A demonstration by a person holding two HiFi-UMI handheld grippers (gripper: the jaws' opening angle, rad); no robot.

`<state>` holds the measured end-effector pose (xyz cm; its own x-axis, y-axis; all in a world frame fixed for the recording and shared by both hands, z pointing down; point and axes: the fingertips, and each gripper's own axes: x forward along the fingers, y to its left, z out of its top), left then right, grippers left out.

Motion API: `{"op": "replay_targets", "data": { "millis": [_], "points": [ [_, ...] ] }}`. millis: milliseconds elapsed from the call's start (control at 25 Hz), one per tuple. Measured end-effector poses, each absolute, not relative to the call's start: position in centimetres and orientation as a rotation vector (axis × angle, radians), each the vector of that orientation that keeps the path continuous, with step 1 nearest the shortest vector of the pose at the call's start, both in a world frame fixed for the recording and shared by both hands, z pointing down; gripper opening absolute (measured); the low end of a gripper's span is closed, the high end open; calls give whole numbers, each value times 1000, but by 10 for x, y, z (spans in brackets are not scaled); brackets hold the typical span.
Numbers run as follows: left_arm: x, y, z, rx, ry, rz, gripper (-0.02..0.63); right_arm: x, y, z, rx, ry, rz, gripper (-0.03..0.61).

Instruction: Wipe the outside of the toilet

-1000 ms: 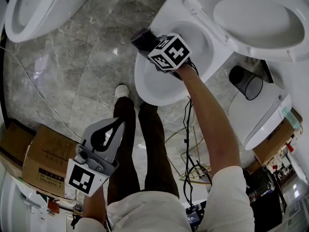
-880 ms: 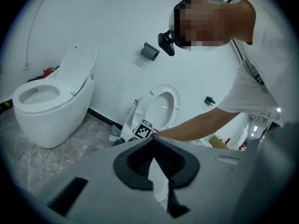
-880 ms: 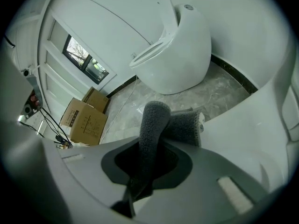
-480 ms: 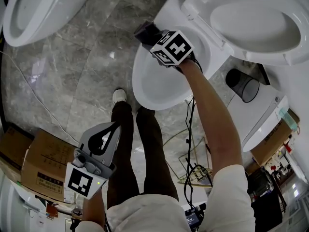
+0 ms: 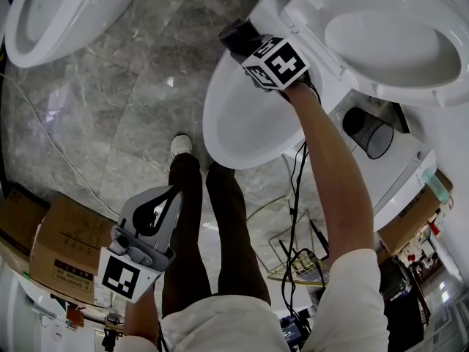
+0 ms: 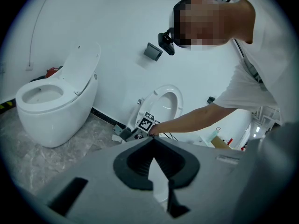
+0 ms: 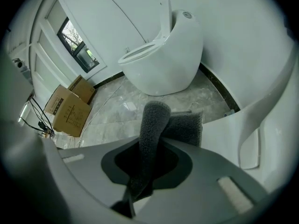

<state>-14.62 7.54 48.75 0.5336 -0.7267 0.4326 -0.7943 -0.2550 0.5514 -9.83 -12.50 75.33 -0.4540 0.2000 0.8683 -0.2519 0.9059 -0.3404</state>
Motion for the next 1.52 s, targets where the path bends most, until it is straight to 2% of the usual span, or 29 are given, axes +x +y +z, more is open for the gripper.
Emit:
{"op": "replay_targets", "data": {
  "millis": [1520],
  "points": [
    [-176,82,491,1998,-1272,116,-2,-51,-218,759,288,-1851,287,55]
  ]
}}
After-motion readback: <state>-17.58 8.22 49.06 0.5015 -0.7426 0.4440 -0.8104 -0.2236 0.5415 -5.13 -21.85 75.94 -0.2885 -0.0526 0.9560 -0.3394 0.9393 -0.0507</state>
